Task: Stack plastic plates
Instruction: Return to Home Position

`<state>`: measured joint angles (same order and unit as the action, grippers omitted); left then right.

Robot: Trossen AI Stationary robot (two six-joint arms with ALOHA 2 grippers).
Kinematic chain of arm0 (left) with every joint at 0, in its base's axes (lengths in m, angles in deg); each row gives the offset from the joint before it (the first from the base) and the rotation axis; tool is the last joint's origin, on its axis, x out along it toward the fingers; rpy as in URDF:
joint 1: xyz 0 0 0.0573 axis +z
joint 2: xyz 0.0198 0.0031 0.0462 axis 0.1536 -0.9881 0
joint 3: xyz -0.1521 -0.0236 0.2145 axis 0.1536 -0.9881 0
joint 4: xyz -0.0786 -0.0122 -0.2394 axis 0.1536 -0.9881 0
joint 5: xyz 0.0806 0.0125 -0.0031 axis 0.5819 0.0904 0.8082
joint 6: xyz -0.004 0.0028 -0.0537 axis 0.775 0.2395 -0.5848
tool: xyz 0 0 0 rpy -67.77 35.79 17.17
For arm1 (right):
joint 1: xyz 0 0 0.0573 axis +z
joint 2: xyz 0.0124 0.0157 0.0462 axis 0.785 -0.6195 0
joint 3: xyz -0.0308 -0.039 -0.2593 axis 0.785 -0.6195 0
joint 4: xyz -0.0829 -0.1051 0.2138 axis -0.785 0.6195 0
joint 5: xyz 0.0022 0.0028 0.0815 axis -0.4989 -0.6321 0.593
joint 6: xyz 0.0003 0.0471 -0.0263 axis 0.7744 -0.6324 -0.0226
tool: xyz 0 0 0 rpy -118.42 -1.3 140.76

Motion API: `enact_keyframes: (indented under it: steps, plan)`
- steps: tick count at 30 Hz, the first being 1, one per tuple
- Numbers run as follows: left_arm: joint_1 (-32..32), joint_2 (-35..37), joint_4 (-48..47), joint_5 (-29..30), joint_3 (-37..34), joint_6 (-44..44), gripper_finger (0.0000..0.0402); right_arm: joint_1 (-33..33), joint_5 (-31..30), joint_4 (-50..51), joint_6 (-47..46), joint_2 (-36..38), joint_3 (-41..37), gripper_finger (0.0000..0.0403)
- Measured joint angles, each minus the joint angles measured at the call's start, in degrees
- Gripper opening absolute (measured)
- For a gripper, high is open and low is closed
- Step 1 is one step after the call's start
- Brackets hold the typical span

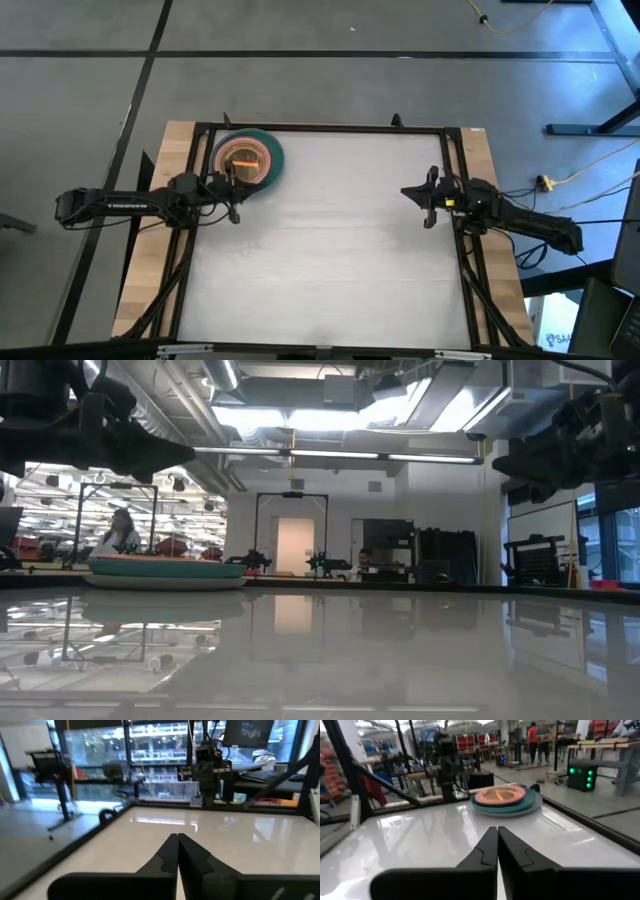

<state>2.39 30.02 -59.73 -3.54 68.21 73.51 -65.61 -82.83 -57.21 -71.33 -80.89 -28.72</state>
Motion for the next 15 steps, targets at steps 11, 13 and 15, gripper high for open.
enact_keyframes:
  steps: [11,13,15]
  plan:
    - [0.0,9.3,-11.0,1.1,0.0,-4.9,0.0001,0.0,-3.6,1.4,0.6,-0.4,0.0,0.0005]
    - [0.0,11.9,-11.6,1.1,0.0,-4.8,0.0001,0.0,-4.1,1.4,-0.1,-0.3,0.0,0.0005]
    - [0.0,14.4,-13.1,1.2,0.0,-4.8,0.0001,0.0,-4.1,1.5,-0.5,-0.4,0.0,0.0005]
